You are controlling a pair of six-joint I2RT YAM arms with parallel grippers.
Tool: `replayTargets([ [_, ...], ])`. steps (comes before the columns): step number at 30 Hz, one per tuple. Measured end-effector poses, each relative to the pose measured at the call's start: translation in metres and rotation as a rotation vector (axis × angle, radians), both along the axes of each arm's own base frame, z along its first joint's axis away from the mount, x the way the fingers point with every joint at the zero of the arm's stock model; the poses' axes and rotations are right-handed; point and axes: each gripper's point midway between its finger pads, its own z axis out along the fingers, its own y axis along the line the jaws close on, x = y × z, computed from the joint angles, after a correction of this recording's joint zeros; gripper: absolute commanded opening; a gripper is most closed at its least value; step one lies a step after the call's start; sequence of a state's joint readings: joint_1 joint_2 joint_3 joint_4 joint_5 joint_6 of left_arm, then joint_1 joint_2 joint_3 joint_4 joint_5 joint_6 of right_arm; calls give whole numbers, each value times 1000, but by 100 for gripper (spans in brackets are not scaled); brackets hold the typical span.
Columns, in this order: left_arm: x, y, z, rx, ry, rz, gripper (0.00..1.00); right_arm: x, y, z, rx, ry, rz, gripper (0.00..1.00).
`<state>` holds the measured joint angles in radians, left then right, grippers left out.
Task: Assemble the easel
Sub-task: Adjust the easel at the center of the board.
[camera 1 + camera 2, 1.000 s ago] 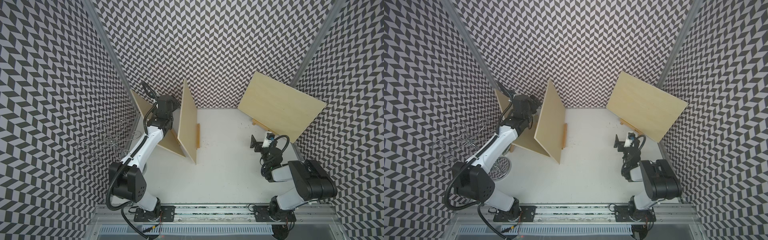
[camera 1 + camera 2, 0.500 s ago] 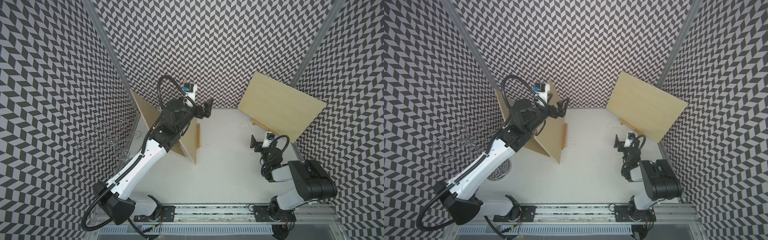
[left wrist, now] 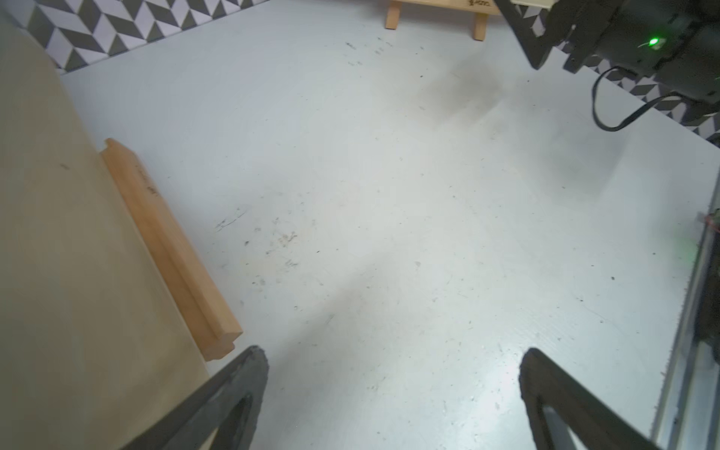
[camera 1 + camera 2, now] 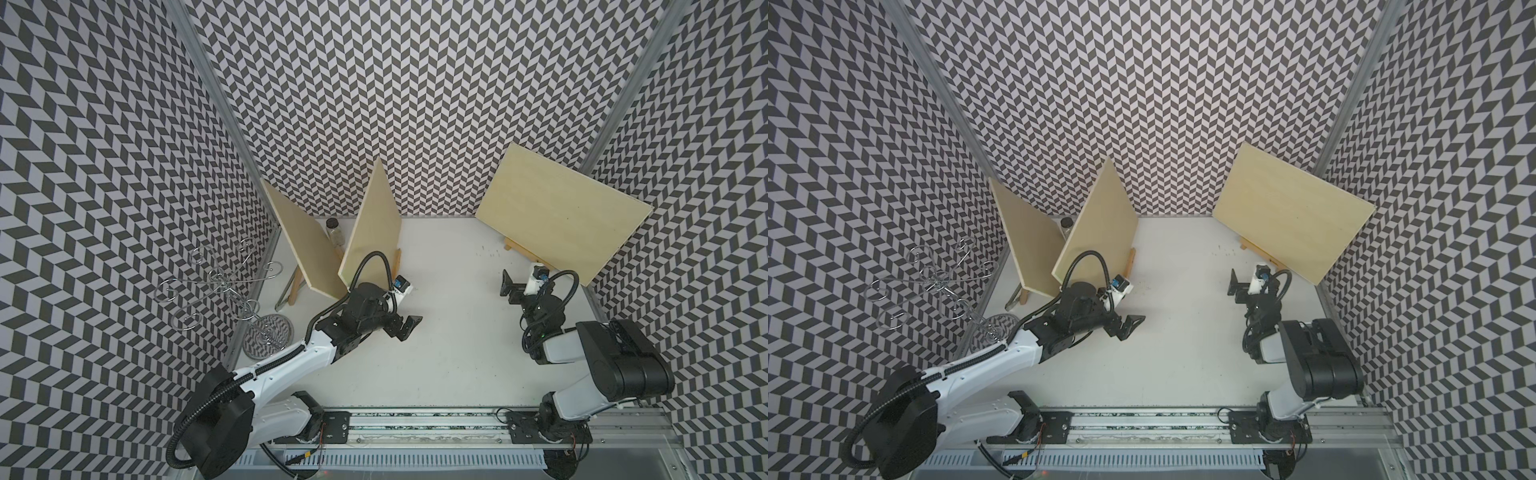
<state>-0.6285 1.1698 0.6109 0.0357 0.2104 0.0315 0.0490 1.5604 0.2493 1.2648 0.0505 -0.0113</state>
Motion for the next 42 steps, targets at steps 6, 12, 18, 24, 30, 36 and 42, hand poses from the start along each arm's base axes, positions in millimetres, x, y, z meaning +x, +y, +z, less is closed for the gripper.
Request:
replayTargets([
  [6,26,21,15,-29,-101,38,99,0,0,0,0,0,0,99],
  [12,27,13,8,-53,-76,-5,99,0,0,0,0,0,0,99],
  [18,36,8,8,-69,-48,9,99,0,0,0,0,0,0,99],
  [24,35,4,0,-28,-58,-2,99,0,0,0,0,0,0,99],
  [30,25,-10,-8,-8,-51,2,99,0,0,0,0,0,0,99],
  [36,44,-1,-32,-6,0,113,99,0,0,0,0,0,0,99],
  [42,62,-2,-62,11,84,191,99,0,0,0,0,0,0,99],
])
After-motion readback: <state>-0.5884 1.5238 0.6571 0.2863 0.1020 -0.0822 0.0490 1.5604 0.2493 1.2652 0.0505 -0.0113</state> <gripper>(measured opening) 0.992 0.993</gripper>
